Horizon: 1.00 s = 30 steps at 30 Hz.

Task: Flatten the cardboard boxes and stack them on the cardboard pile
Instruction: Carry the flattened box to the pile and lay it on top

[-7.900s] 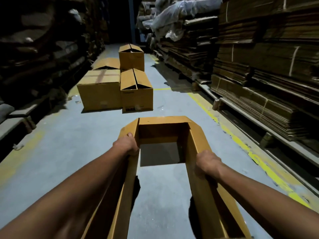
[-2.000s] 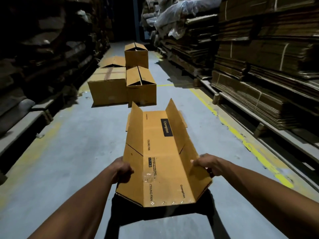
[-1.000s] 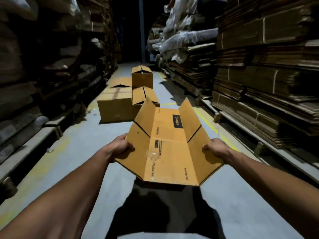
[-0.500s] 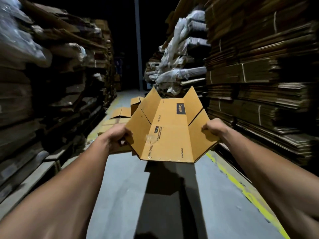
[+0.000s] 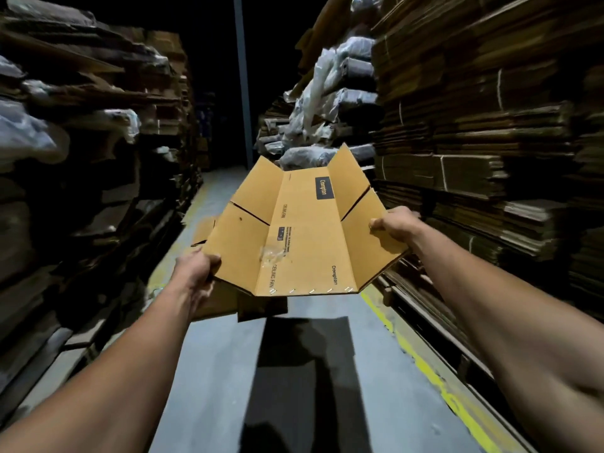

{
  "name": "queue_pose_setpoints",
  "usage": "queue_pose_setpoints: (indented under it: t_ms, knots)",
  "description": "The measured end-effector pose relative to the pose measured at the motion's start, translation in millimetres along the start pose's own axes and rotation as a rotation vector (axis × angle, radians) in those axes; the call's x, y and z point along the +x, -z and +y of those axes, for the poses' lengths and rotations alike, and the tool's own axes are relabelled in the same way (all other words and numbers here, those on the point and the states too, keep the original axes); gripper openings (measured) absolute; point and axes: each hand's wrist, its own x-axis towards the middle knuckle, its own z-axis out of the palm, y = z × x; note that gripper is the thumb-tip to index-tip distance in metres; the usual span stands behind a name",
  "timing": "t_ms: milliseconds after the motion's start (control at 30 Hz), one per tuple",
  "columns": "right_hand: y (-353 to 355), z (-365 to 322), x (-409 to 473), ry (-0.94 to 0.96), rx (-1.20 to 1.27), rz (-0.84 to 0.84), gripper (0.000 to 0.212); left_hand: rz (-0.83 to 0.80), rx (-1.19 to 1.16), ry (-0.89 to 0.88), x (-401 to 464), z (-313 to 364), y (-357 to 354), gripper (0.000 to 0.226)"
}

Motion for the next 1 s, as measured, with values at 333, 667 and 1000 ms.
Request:
queue_pose_setpoints:
  t_ms: [333, 667, 1000]
  knots:
    - [109, -265, 35, 0.034, -0.042, -0.021, 0.036, 0.064, 0.039, -0.065, 0, 281, -41, 0.028]
    - [215, -576, 57, 0.138, -0.024, -0.214, 0.017, 0.149, 0.058, -0.164, 10, 618, -66, 0.032]
    - [190, -802, 53, 0.186, 0.203, -0.292, 0.013, 0.242, 0.206, -0.233, 65, 850, 6, 0.019]
